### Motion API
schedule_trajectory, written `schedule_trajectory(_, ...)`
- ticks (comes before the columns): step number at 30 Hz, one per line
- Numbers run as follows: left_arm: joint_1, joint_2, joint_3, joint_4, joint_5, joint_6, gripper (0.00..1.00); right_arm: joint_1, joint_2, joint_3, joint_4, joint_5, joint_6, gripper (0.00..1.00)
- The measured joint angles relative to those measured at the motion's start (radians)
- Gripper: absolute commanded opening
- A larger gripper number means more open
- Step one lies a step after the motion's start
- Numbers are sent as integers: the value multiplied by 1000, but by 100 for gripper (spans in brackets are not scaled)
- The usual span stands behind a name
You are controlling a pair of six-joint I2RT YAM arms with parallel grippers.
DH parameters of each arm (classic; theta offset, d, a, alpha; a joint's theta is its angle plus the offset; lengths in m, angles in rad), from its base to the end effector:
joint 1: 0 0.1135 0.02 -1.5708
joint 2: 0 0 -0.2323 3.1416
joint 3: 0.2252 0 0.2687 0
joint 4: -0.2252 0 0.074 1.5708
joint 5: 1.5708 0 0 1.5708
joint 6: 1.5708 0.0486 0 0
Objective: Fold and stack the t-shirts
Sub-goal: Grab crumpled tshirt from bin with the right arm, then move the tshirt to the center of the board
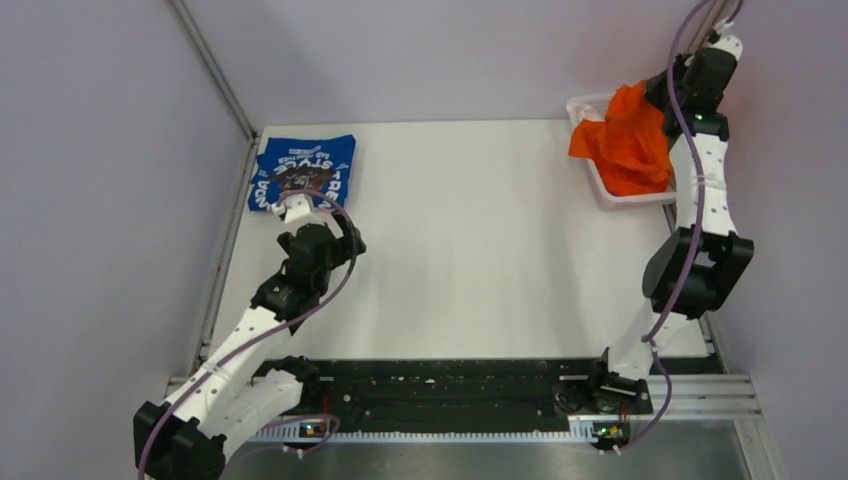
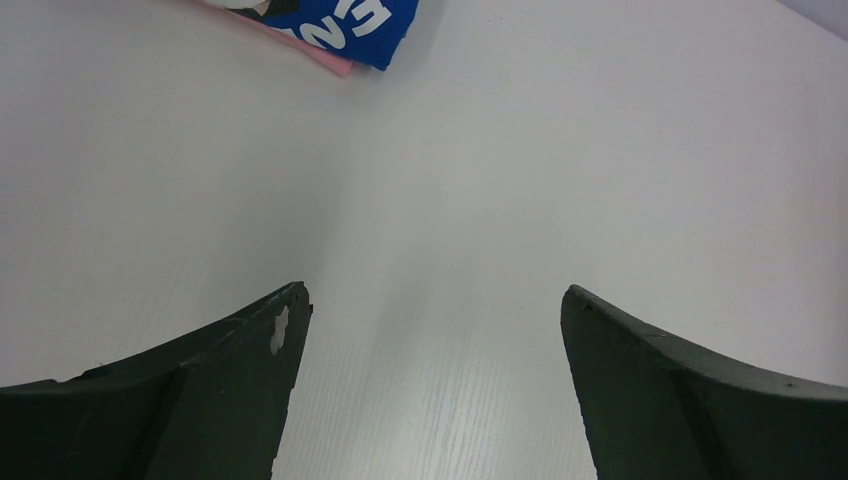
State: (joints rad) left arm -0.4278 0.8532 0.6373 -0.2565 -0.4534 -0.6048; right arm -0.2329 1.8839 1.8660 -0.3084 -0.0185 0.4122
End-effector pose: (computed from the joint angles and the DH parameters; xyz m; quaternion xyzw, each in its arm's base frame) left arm 0.2279 -0.0805 0.2375 -0.1903 0.8175 -0.0844 0.5370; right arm 0.4581 -0.1077 0.3505 0.2525 0.7723 0.0597 0.5798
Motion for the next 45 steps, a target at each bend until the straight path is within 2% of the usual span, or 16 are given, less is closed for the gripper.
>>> schedule_trajectory(6, 0, -24, -6, -2, 4, -5, 99, 24, -220, -29, 159, -194, 53, 0)
schedule_trajectory(11, 0, -38, -6, -6, 4, -17, 99, 136, -308, -17, 243, -343, 79, 0)
schedule_trajectory(21, 0, -77, -6, -22, 3, -33, 99, 386, -253, 176, 377, -674, 232, 0)
schedule_trajectory(25, 0, -92, -5, -49, -7, -48, 99, 473, -245, 174, 396, -743, 244, 0)
schedule_trajectory(27, 0, -101, -5, -63, -13, -55, 99, 497, -259, 112, 415, -752, 244, 0)
schedule_trajectory(31, 1, -119, -5, -75, -18, -71, 99, 491, -334, -147, 377, -674, 223, 15)
schedule_trajectory(33, 1, -120, -5, -83, -20, -82, 99, 478, -386, -338, 335, -586, 201, 23)
schedule_trajectory(36, 1, -108, -5, -95, -15, -100, 99, 438, -449, -634, 285, -455, 184, 54)
schedule_trajectory(38, 1, -75, -5, -97, -2, -112, 99, 377, -460, -824, 241, -395, 182, 66)
schedule_trajectory(39, 1, -52, -5, -98, 8, -120, 99, 339, -456, -906, 204, -364, 181, 76)
schedule_trajectory(42, 2, 29, -6, -106, 43, -142, 99, 282, -458, -1004, 117, -270, 178, 82)
schedule_trajectory(45, 2, 126, -6, -103, 87, -162, 99, 286, -501, -1023, 81, -193, 154, 84)
